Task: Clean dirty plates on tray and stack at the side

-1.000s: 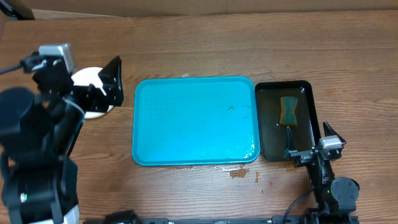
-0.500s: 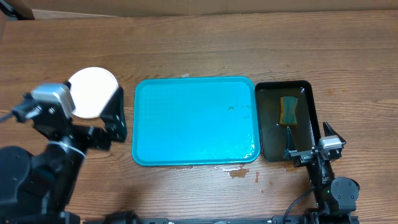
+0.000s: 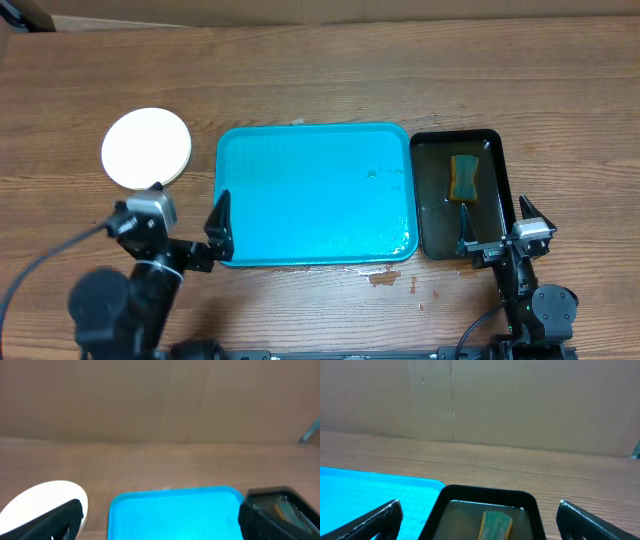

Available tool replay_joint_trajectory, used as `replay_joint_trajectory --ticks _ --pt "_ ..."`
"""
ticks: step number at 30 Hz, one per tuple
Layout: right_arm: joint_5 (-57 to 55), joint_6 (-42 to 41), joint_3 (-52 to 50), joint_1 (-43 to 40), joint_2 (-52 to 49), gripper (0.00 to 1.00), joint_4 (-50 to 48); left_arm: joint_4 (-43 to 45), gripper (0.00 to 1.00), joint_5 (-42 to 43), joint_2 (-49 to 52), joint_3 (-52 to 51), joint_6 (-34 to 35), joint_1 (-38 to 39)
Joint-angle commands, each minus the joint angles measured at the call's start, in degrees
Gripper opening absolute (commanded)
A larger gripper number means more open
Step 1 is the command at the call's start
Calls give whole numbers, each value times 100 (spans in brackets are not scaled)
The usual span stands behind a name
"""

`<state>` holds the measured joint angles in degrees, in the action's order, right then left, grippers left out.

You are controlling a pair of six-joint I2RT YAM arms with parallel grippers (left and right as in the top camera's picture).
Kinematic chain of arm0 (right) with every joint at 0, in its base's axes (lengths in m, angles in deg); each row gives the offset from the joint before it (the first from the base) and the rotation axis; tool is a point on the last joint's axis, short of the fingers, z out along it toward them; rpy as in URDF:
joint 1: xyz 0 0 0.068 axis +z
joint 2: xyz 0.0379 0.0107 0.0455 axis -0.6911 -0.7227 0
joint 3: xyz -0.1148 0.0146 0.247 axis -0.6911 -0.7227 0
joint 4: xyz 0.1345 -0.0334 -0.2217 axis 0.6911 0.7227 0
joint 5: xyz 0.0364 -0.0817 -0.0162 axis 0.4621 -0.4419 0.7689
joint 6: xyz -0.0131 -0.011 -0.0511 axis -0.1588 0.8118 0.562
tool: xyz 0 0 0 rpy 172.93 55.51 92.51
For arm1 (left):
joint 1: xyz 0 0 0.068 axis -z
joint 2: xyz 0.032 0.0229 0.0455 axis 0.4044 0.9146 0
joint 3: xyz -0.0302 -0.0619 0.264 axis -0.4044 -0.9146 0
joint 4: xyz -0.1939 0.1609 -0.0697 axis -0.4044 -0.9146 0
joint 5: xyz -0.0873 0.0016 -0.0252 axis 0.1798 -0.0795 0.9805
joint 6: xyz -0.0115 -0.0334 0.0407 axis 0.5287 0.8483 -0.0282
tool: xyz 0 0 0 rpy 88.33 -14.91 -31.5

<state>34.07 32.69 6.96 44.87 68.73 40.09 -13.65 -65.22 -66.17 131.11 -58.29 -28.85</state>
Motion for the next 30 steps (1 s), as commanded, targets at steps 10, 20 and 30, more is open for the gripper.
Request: replay_joint_trajectory --ticks 10,20,30 --pt "7 24 -59 -15 46 100 -17 4848 100 -203 -2037 -2636 -68 133" --pt "7 24 -59 -15 46 100 -17 5023 100 -457 -2304 -3512 -63 188" --pt "7 24 -59 -15 46 100 -17 4107 100 -927 -2306 -4253 -44 232"
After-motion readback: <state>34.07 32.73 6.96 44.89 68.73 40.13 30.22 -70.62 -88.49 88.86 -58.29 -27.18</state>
